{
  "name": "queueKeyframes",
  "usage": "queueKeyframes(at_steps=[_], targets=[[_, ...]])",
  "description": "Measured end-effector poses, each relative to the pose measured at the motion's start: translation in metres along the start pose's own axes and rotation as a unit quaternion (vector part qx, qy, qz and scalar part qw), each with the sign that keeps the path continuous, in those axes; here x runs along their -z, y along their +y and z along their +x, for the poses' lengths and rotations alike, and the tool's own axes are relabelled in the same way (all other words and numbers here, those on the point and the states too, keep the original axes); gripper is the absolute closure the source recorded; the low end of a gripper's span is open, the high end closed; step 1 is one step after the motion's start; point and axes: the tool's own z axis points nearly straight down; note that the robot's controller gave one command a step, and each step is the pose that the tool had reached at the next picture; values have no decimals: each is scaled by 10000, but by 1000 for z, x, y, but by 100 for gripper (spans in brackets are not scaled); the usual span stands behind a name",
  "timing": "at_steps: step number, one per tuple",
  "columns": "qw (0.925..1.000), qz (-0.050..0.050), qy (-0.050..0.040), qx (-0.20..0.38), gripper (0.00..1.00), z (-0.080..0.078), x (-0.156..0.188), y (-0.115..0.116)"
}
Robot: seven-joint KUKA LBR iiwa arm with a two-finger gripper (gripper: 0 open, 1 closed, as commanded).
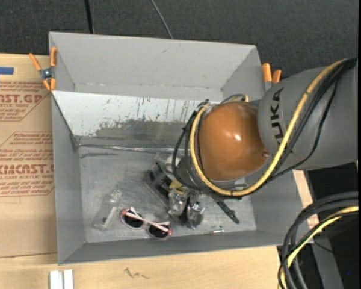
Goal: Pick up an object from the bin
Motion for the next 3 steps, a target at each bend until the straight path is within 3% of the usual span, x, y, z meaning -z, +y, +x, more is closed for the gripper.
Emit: queueKeyframes(at_steps=[2,3], targets=[[9998,17,-17,176,100,-7,135,-10],[9989,32,-35,-468,100,-8,168,11]])
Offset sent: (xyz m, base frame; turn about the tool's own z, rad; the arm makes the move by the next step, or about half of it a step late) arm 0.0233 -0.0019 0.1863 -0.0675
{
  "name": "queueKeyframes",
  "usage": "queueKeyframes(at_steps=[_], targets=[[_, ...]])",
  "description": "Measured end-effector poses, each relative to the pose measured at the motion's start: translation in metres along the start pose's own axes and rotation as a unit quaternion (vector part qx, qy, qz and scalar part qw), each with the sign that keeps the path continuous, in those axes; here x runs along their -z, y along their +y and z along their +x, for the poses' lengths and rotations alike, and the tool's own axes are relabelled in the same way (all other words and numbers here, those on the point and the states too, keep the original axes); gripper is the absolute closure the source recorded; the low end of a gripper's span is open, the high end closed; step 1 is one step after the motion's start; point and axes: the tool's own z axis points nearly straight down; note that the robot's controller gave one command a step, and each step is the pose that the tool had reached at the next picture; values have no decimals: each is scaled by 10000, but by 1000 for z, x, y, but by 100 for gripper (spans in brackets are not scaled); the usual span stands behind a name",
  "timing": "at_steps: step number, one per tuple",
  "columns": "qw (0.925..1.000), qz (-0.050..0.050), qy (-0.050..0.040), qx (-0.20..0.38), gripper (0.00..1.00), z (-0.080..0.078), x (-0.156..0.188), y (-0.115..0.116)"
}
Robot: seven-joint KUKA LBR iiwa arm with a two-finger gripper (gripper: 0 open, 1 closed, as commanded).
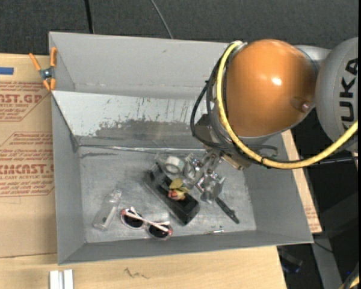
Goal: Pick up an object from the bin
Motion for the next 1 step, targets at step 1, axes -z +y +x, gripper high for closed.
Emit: queueKeyframes(at_steps=[1], targets=[[10000,-1,1,0,100,0,0,0]])
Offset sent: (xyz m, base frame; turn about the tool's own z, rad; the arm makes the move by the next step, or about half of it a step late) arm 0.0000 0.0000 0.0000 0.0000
